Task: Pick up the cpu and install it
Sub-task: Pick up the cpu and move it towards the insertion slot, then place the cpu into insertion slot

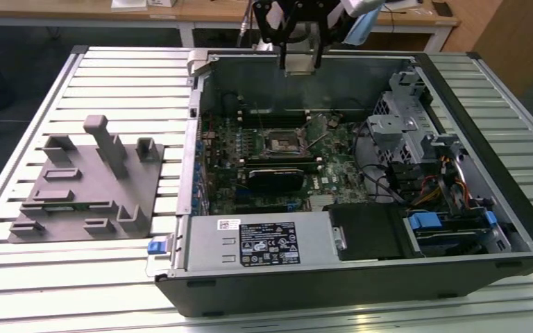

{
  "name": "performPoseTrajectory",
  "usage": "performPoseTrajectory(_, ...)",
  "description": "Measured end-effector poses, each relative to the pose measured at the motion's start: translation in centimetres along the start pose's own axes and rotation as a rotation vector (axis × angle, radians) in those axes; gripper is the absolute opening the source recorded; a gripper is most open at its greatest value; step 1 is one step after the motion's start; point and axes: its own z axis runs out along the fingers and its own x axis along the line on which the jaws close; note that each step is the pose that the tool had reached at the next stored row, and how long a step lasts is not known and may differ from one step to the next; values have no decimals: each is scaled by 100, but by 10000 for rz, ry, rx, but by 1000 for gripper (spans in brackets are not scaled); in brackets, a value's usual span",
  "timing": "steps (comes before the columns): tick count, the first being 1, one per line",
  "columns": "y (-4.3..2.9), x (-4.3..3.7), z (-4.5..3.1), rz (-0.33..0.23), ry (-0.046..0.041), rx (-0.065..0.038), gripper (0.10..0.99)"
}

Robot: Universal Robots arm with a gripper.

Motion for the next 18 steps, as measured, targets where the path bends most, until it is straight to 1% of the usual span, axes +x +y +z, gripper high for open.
performPoseTrajectory(2, 6, -28, 2, -1, -5, -10, 545)
performPoseTrajectory(7, 5, -62, 7, 3, -6, -8, 545)
performPoseTrajectory(11, 5, -65, 11, 83, -14, -4, 545)
performPoseTrajectory(15, 4, -65, 24, 553, -52, 8, 545)
performPoseTrajectory(18, 4, -65, 35, 1061, -94, 20, 545)
